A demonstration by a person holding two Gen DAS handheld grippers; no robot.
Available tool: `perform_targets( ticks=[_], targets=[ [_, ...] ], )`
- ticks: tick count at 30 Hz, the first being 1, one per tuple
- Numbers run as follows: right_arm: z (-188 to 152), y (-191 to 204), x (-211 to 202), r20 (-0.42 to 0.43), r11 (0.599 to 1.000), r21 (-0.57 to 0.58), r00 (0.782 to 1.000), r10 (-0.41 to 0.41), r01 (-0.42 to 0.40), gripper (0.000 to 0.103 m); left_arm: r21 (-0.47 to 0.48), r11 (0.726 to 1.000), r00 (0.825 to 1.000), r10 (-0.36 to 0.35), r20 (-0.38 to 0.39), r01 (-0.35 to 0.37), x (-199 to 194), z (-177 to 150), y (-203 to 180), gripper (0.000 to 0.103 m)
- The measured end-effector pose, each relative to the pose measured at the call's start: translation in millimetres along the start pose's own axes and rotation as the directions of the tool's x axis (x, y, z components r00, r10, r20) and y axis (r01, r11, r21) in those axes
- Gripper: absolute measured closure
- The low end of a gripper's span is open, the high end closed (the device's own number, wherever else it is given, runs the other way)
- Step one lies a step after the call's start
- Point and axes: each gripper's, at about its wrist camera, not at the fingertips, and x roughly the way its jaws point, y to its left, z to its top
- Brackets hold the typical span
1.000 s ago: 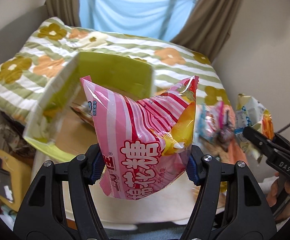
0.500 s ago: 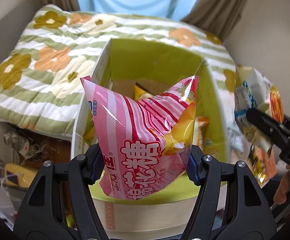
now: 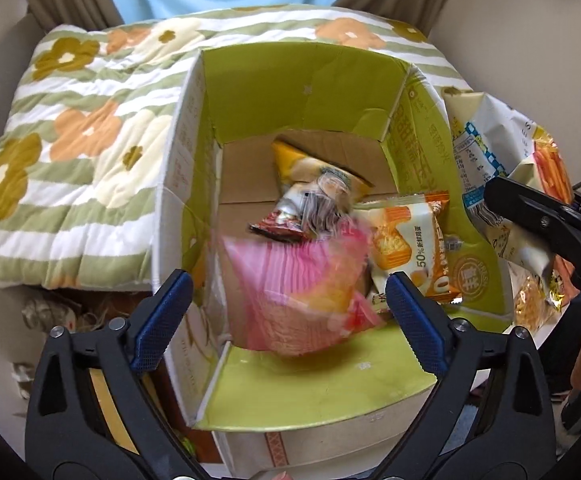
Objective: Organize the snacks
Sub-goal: 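Carry both bags over the green box and release them inside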
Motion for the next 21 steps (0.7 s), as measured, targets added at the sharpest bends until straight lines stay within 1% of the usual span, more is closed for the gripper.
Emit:
perform_targets(
  ticks=[3,7,10,13,16,17,18,19,20,21],
  targets=[
    [0.4,0.6,0.2,-0.007,1.0,-0.004,1.0,0.015,-0.015,0.042,-0.034,0.999,1.0,0.003,0.001,-0.003,-3.2,-2.3,5.2,0.006],
    [7.6,1.4,-2.1,0.006,0.999,-0.028,0.999,0.035,-0.035,0.042,-0.098,0.995,1.0,-0.019,0.012,0.02,-4.8,-4.8,12.3,0.006],
    [14.7,3.1,3.3,0.008,0.998,-0.045,0.999,0.041,-0.041,0.042,-0.114,0.993,1.0,-0.018,0.023,0.021,-4.6,-2.5,14.2,0.006],
    [23.2,5.4,14.9,-0.013,0.998,-0.054,0.999,0.041,-0.041,0.04,-0.119,0.993,0.999,-0.014,0.033,0.018,-8.5,0.3,14.7,0.006],
    [27.7,9.3,23.6,-0.005,0.997,-0.064,0.999,0.045,-0.045,0.039,-0.117,0.993,0.998,0.011,0.054,-0.005,-13.6,1.2,14.7,0.006],
    [27.8,10.2,25.2,-0.001,0.997,-0.068,0.999,0.043,-0.043,0.035,-0.121,0.993,0.998,0.014,0.054,-0.007,-13.9,1.0,15.8,0.006],
    [27.5,11.3,26.5,0.004,0.997,-0.072,0.999,0.042,-0.042,0.024,-0.127,0.992,0.999,0.01,0.052,-0.003,-13.8,1.1,17.0,0.006],
    [27.0,11.8,27.2,0.014,0.996,-0.072,0.999,0.046,-0.045,0.016,-0.134,0.991,0.999,-0.004,0.05,0.011,-12.9,0.0,18.8,0.006],
    [26.7,11.7,26.4,0.028,0.996,-0.069,0.998,0.05,-0.048,0.005,-0.138,0.99,0.999,-0.011,0.048,0.018,-12.1,-1.1,20.2,0.006],
    [24.7,12.0,24.4,0.052,0.996,-0.067,0.997,0.054,-0.051,0.003,-0.143,0.99,0.999,-0.013,0.045,0.02,-11.4,-2.6,21.8,0.006]
  ],
)
